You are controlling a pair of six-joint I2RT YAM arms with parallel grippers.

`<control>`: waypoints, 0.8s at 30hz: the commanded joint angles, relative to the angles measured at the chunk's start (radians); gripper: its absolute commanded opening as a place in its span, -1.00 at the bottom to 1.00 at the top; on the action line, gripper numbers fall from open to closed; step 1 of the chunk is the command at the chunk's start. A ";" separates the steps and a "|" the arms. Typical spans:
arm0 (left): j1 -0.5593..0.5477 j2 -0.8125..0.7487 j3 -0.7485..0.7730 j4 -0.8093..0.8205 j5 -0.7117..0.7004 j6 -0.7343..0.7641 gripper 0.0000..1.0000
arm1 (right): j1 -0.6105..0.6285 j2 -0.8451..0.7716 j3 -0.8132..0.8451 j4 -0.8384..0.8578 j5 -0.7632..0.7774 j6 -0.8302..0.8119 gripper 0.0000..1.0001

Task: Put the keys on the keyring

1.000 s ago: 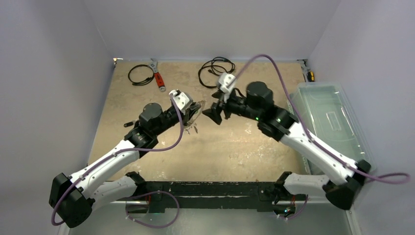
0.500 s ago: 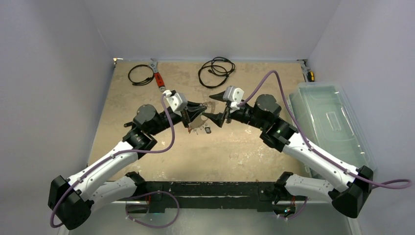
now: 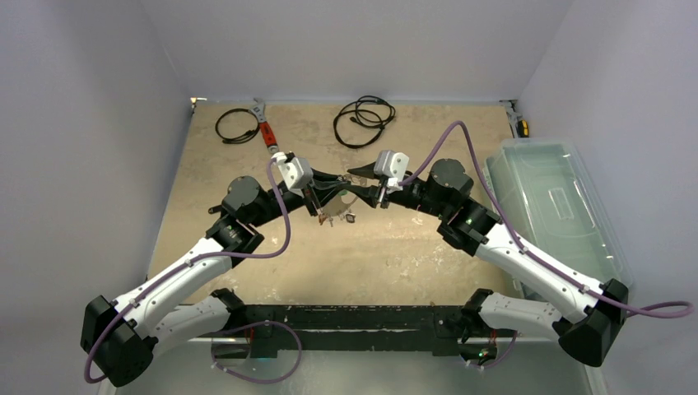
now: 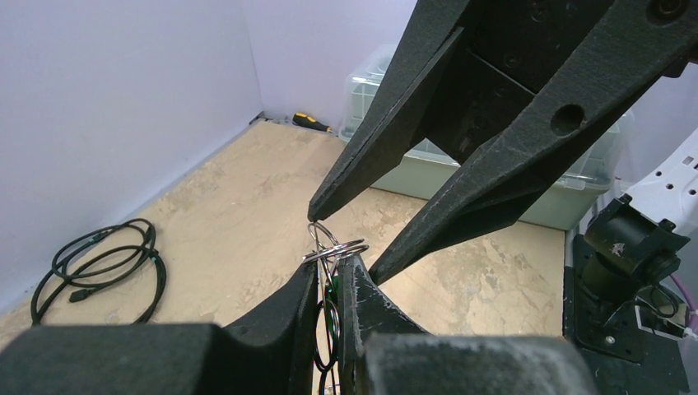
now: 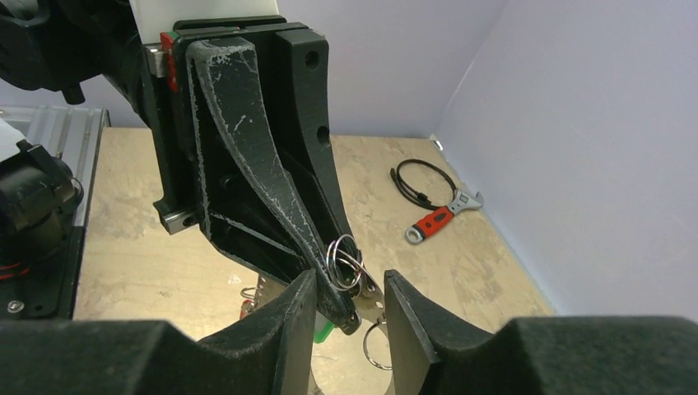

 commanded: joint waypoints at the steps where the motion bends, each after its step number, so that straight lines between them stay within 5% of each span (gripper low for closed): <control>1: 0.000 -0.007 0.008 0.059 0.024 -0.019 -1.00 | 0.001 -0.025 0.027 0.056 -0.020 0.001 -0.25; 24: -0.001 0.001 0.014 0.044 0.036 -0.007 -1.00 | -0.004 -0.002 0.053 0.076 0.047 0.016 -0.41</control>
